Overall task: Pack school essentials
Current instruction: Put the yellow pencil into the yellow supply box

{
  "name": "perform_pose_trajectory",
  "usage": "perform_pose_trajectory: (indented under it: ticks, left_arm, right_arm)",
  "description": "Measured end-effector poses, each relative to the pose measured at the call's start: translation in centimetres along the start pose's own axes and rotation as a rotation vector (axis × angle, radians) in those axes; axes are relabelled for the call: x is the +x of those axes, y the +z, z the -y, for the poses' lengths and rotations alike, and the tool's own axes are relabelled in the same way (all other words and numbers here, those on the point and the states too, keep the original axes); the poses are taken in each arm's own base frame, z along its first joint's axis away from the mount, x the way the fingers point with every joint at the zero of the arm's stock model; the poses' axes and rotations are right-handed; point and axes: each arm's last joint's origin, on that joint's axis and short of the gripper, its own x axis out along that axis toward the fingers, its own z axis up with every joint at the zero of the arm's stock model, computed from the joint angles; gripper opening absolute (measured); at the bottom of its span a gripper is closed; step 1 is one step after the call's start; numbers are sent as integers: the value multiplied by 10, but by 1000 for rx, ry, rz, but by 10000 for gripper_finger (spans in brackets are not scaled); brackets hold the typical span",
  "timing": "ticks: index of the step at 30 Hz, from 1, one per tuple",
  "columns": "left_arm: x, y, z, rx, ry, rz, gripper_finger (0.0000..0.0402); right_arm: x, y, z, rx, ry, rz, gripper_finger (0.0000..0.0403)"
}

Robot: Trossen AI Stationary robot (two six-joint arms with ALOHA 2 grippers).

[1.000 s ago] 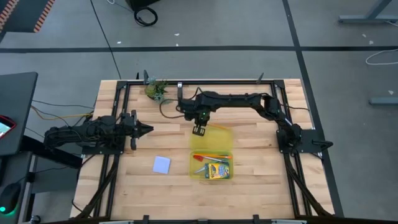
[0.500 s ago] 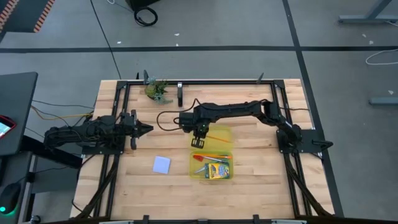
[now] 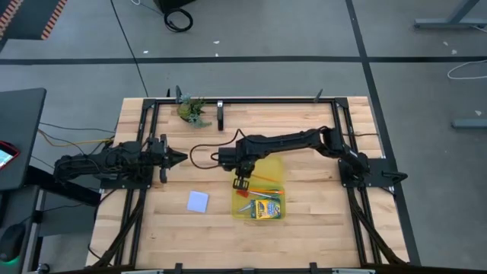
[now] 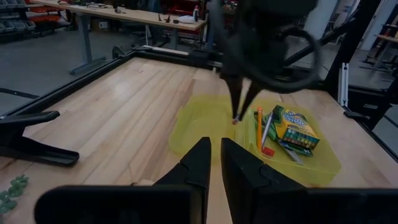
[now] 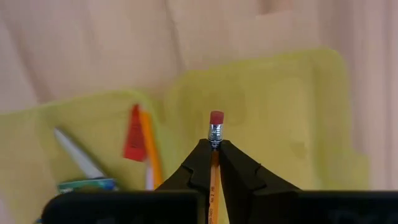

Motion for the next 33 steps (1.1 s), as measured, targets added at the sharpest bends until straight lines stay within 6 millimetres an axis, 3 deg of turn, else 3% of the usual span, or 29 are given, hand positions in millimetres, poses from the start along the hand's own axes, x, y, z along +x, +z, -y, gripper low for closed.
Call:
perform_pose_trajectory:
  ticks: [8, 15, 22, 33]
  left_arm:
    - [0, 0, 0, 2, 0, 0, 40]
    - [0, 0, 0, 1, 0, 0, 45]
    - [0, 0, 0, -2, 0, 1, 39]
    - [0, 0, 0, -14, -1, 3, 44]
  right_arm:
    - [2, -3, -25, -15, 21, 48, 29]
    - [34, -21, -35, -14, 24, -3, 29]
    - [45, -27, -35, 5, 7, -28, 29]
    - [45, -27, -36, -6, 10, -20, 29]
